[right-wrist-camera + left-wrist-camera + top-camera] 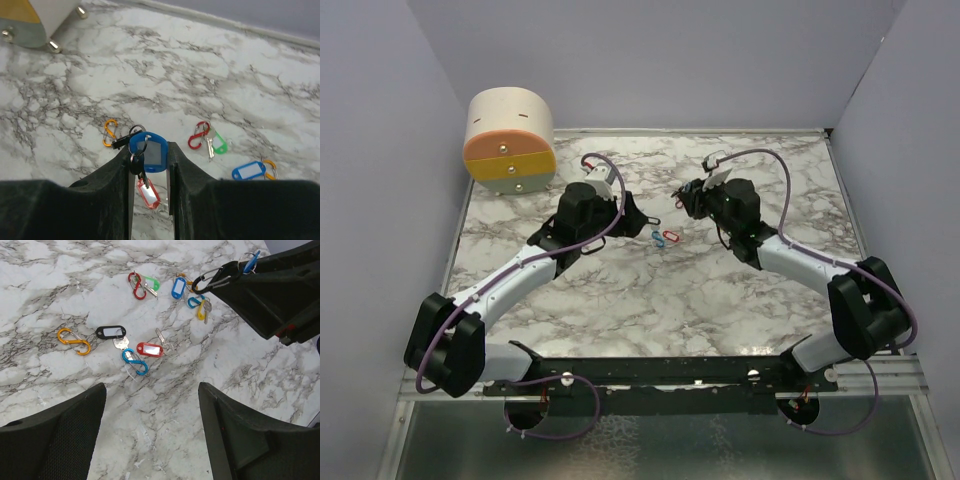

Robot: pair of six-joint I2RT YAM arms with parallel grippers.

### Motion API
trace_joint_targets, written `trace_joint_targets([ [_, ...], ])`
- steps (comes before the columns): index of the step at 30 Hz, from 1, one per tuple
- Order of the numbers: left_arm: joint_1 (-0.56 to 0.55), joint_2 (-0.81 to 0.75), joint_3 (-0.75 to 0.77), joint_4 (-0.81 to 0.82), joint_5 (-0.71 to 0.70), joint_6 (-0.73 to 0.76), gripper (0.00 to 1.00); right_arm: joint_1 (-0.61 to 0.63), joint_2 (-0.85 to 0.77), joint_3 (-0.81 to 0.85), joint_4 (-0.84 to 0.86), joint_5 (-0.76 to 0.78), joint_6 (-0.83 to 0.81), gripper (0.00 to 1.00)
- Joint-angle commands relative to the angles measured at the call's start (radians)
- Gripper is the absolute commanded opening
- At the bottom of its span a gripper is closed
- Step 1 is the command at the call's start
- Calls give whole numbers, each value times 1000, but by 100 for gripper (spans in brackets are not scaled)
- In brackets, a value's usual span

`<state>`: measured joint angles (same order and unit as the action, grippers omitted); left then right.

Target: Put the keys on the keyring

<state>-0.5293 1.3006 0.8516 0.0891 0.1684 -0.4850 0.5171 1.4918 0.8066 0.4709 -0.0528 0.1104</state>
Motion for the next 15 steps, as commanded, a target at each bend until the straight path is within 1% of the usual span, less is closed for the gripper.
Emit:
trace_joint_targets([
  [1, 10, -16, -9, 27, -2, -6, 76, -9, 43, 95, -299, 169, 100, 1],
  [4, 14, -20, -14, 32, 3, -6, 76, -36, 70, 140, -391, 191, 139, 1],
  [6, 15, -20, -16, 35, 6, -9, 76, -72, 85, 147, -419, 174, 177, 1],
  [15, 18, -10, -23, 56, 19, -23, 76, -267, 157, 148, -425, 84, 299, 1],
])
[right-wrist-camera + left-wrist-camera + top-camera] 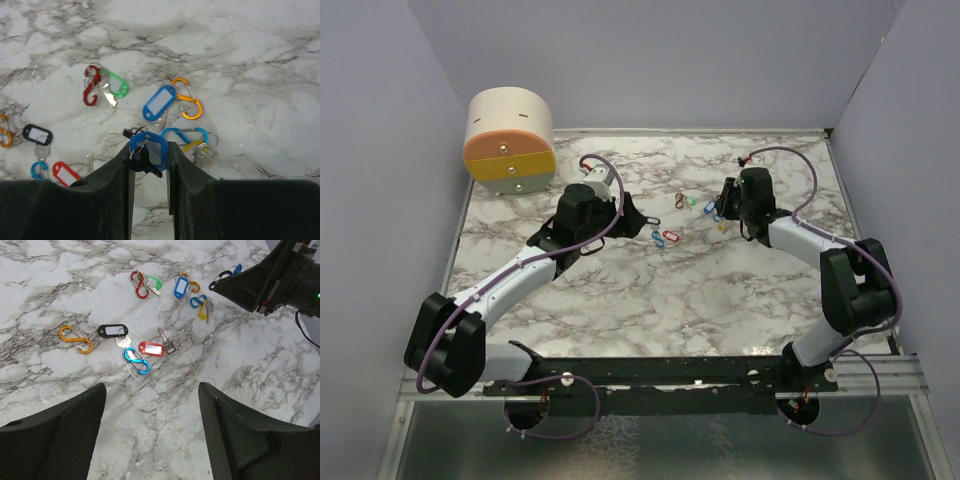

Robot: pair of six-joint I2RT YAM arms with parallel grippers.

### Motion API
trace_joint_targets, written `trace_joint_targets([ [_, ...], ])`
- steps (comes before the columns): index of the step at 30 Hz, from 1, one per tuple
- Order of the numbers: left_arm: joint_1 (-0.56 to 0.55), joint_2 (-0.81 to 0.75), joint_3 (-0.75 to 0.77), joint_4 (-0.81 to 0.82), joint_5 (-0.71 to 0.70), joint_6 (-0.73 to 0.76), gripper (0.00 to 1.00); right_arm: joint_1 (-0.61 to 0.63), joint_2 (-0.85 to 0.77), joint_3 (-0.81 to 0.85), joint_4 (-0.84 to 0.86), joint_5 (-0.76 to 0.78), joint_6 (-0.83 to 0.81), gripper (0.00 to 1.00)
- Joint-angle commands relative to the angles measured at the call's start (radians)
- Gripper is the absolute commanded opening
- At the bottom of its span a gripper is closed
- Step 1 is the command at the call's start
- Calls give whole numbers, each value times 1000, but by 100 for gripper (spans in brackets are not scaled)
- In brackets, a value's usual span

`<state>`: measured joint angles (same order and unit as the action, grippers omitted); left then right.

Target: Put the keys on the keyring

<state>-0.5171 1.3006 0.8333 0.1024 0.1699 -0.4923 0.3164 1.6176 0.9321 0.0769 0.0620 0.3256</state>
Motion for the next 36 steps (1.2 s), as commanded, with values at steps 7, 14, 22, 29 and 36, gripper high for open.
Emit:
trace_joint_targets([
  [7, 6, 8, -5, 59, 22, -27, 76, -148, 75, 3, 1, -63, 140, 1],
  [14, 7, 22, -5, 76, 36, -36, 76, -227, 72, -24, 8, -69, 220, 43],
  [22, 7, 27, -6, 83, 37, -39, 77, -229, -33, -77, 19, -37, 217, 61],
  [29, 7, 34, -14, 97, 23, -40, 81, -200, -159, -156, 95, -171, 123, 60],
  [36, 8, 84, -12, 116, 13, -56, 86, -41, -153, -160, 120, -259, 23, 52],
])
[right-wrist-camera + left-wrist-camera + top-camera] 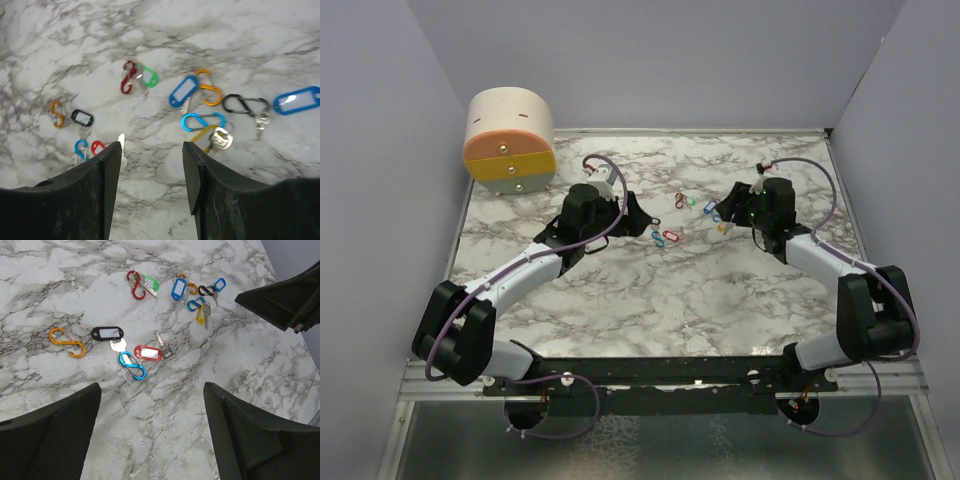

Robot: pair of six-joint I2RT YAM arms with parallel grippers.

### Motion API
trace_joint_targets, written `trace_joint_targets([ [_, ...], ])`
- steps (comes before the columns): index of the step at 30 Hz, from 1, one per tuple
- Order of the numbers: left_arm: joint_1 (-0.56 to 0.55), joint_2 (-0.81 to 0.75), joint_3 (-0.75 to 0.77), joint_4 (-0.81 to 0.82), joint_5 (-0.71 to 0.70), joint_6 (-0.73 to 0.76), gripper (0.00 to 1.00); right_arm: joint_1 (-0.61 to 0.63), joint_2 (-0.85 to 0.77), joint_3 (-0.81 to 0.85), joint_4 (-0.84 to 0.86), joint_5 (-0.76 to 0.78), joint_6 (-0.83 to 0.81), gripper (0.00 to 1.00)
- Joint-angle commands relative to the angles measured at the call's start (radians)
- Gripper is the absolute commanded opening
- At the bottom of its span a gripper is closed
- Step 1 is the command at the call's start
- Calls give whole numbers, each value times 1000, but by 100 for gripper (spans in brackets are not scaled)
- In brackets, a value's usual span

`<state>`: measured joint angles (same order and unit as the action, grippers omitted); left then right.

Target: Put the keys on the keyring

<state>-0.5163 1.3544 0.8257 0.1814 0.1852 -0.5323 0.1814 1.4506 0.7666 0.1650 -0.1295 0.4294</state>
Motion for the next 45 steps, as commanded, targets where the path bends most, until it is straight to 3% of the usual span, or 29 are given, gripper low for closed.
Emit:
trace_joint_targets([
  [1, 7, 35, -4, 38, -4, -16, 87, 131, 34, 15, 26, -46, -94, 51],
  [8, 7, 56, -8, 52, -29, -17, 99, 231, 190, 128, -73, 6, -81, 46],
  [27, 9, 129, 5, 75, -6, -19, 99, 242, 324, 100, 93, -156, -222, 43],
  [45, 10, 137, 10, 73, -9, -15, 99, 254, 371, 119, 83, -199, -254, 31],
])
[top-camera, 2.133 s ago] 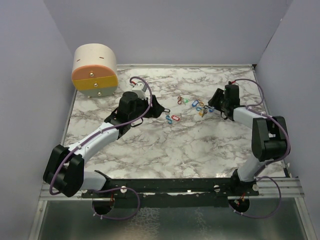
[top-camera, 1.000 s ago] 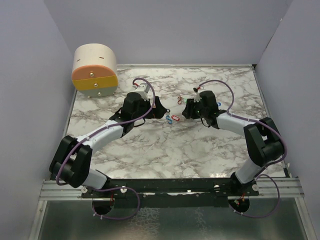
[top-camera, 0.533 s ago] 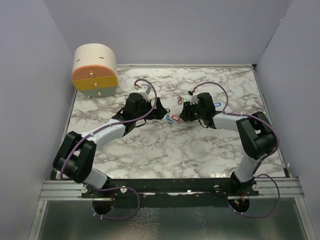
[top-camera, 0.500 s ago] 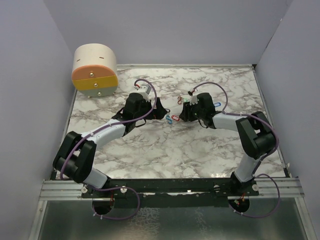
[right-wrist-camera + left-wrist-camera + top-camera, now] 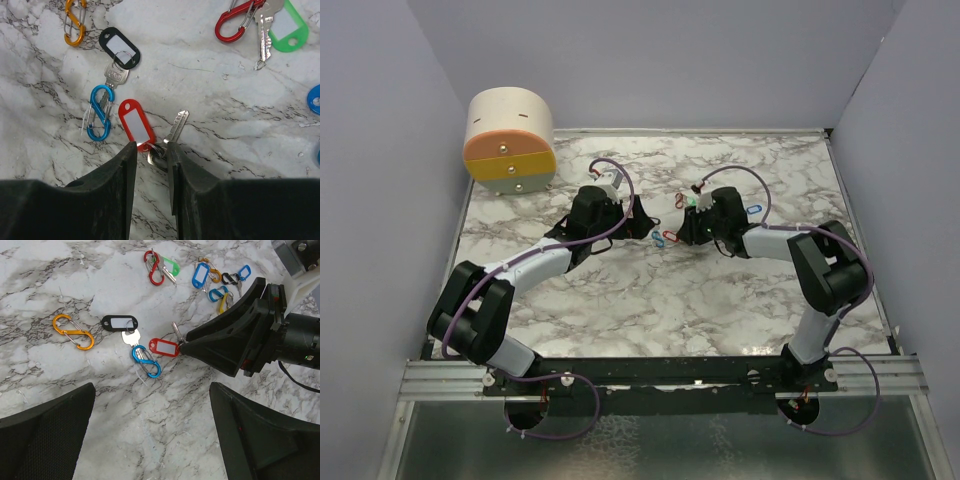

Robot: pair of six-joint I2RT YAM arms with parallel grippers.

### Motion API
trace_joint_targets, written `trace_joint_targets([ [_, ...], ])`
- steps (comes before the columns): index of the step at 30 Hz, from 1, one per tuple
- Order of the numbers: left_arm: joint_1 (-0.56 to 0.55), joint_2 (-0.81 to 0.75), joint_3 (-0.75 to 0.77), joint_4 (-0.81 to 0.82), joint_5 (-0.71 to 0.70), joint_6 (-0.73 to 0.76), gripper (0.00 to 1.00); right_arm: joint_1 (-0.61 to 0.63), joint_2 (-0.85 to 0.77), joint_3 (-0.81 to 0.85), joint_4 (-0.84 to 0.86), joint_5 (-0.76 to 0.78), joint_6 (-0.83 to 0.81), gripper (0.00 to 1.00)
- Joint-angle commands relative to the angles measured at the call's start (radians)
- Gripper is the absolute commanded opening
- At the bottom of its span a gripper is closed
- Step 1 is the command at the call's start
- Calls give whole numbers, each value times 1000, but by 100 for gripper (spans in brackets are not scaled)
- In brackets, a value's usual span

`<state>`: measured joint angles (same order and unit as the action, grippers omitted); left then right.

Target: Put the keys on the keyring

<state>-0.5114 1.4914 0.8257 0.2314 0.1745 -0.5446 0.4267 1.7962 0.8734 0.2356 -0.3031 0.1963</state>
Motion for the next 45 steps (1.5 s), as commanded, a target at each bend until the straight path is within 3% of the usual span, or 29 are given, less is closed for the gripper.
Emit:
trace_joint_targets([
  [1, 5, 0, 10, 22, 2, -3, 99, 9, 26, 16, 8, -25, -22, 31],
  [7, 6, -2, 9, 23, 2, -3, 99, 10, 36, 19, 4, -25, -25, 27],
  [17, 10, 7, 11, 25, 2, -3, 99, 11, 7, 15, -2, -10, -23, 1],
  [27, 5, 22, 12, 18, -46, -14, 94, 12, -185, -64, 34, 50, -6, 0],
  [31, -22, 20, 4, 17, -122, -40, 93, 12, -271, -94, 29, 116, 20, 0],
  [34, -71, 33, 8, 15, -220, -54, 99, 12, -331, -109, 17, 163, 41, 0],
  [45, -286, 189, 132, -32, -620, -181, 95, 12, -491, -151, -3, 194, 55, 0],
])
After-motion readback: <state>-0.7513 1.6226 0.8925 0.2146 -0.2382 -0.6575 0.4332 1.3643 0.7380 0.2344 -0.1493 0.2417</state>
